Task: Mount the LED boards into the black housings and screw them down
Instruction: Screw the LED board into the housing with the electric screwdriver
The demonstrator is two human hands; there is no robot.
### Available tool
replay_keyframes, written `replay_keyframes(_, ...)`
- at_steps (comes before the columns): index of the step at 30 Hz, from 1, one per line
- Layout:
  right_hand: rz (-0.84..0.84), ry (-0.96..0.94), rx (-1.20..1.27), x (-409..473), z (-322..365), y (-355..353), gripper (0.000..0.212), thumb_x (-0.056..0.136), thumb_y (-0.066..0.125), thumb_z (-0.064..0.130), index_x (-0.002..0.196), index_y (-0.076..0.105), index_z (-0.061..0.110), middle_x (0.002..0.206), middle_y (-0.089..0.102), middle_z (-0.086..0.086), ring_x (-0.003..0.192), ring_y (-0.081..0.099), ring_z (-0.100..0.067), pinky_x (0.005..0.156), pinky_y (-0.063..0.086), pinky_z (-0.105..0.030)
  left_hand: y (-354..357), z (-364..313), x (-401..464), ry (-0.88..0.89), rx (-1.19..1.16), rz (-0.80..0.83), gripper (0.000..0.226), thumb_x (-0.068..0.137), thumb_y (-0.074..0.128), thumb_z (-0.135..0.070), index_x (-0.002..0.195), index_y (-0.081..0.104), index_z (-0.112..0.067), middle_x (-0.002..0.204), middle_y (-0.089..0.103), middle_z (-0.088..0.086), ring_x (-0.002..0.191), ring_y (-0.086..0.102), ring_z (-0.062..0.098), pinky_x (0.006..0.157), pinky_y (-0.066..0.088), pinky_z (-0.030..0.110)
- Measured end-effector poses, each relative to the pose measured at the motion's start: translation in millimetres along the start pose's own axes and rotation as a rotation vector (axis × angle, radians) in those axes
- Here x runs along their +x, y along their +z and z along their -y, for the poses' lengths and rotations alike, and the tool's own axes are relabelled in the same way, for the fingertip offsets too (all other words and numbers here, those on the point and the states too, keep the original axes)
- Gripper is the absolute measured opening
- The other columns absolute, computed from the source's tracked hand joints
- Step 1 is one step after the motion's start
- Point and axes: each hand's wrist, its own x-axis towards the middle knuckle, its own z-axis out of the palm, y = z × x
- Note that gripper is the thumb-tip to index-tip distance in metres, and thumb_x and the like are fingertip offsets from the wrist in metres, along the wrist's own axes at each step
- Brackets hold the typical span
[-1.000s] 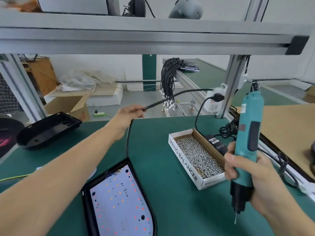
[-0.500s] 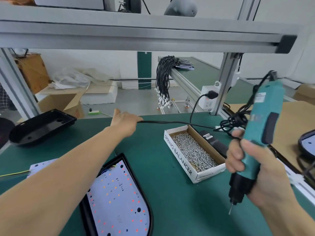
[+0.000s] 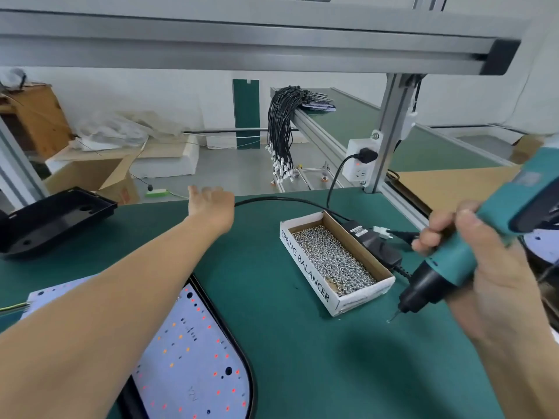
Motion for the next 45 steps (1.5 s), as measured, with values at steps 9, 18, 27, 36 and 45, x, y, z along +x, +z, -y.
replay_keyframes(9, -0.044, 0.129, 0.054, 2, -17, 5, 0.011, 0.077, 0.057, 0.010, 0.073, 0.052, 0.020, 0.057, 0.042, 0.005, 0.046, 0.040, -0.010, 0.052, 0.042, -0.020, -39, -95, -71, 0.618, -0.464, -0.077, 0.014, 0.086, 0.062, -0.023, 0.090, 0.075, -0.025, 0.110, 0.068, -0.007, 0.107, 0.061, 0.016, 0.087, 0.037, 0.031)
replay_keyframes(18, -0.002, 0.173, 0.053, -2, -27, 13, 0.020, 0.078, 0.061, 0.009, 0.067, 0.058, 0.025, 0.058, 0.052, 0.004, 0.050, 0.050, -0.011, 0.056, 0.048, -0.023, -24, -124, -71, 0.501, -0.274, 0.000, 0.012, 0.086, 0.064, -0.018, 0.093, 0.073, -0.021, 0.090, 0.071, -0.007, 0.090, 0.063, 0.016, 0.085, 0.043, 0.032)
replay_keyframes(27, -0.050, 0.153, 0.044, -4, -20, 16, 0.019, 0.076, 0.060, 0.007, 0.066, 0.052, 0.021, 0.055, 0.041, 0.003, 0.046, 0.040, -0.011, 0.052, 0.043, -0.023, -34, -108, -85, 0.415, -1.011, 0.076, 0.001, 0.080, 0.074, -0.014, 0.080, 0.074, -0.015, 0.076, 0.065, -0.008, 0.071, 0.059, 0.009, 0.073, 0.048, 0.025)
replay_keyframes(36, 0.015, 0.183, 0.277, -11, -10, 51, 0.019, 0.077, 0.058, 0.012, 0.063, 0.049, 0.022, 0.053, 0.039, 0.008, 0.043, 0.038, -0.006, 0.050, 0.042, -0.020, -57, -24, -174, 0.120, -2.113, 0.529, 0.002, 0.063, 0.072, -0.017, 0.062, 0.074, -0.016, 0.066, 0.067, 0.002, 0.052, 0.060, 0.008, 0.047, 0.048, 0.015)
replay_keyframes(45, 0.063, 0.134, 0.534, -24, -4, 123, 0.026, 0.081, 0.058, 0.014, 0.060, 0.048, 0.024, 0.055, 0.041, 0.010, 0.047, 0.041, -0.005, 0.056, 0.045, -0.020, -22, 25, -242, -0.292, -2.680, 0.500, 0.061, 0.017, 0.097, -0.004, 0.074, 0.077, -0.006, 0.074, 0.069, 0.007, 0.053, 0.064, 0.013, 0.048, 0.054, 0.020)
